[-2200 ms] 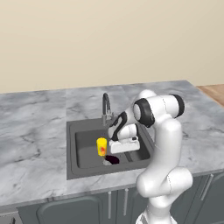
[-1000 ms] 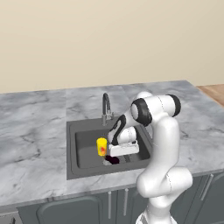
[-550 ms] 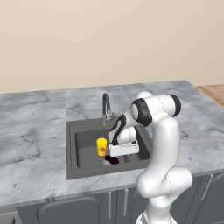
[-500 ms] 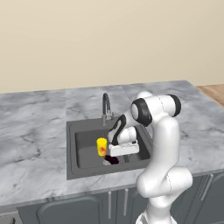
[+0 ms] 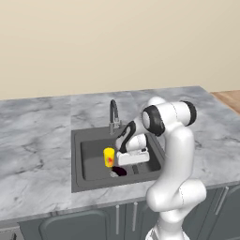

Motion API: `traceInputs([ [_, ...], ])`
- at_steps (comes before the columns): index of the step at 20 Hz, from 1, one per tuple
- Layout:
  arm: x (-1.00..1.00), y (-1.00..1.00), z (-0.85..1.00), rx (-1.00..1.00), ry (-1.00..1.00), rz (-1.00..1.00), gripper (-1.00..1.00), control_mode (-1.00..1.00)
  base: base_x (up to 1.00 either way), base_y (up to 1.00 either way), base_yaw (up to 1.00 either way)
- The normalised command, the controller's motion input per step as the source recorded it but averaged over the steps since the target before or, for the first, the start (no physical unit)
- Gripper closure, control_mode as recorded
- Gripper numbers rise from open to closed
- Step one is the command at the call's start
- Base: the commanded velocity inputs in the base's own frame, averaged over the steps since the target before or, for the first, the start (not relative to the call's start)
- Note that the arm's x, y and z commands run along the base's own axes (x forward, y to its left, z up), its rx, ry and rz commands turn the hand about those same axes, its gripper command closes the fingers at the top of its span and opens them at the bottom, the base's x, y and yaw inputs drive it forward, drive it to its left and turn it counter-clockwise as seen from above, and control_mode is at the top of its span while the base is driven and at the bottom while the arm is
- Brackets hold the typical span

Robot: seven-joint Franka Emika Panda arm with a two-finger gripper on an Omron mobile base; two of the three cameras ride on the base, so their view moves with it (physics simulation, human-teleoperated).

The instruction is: Pick the cup and strainer and place them in the sink. Then turn on the water.

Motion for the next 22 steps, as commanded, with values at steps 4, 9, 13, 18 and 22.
traceInputs([
  [4, 0.0, 0.0, 0.34, 0.0, 0.0, 0.0, -1.0, -1.0, 0.0, 0.0, 0.0],
  [9, 0.0, 0.0, 0.31, 0.0, -0.05, 0.0, -1.0, -1.0, 0.0, 0.0, 0.0],
  [13, 0.0, 0.0, 0.26, 0.0, -0.1, 0.0, -1.0, -1.0, 0.0, 0.0, 0.0],
  [18, 0.0, 0.0, 0.24, 0.0, -0.09, 0.0, -1.0, -1.0, 0.0, 0.0, 0.0],
  [22, 0.0, 0.0, 0.18, 0.0, -0.14, 0.0, -1.0, -1.0, 0.0, 0.0, 0.0],
])
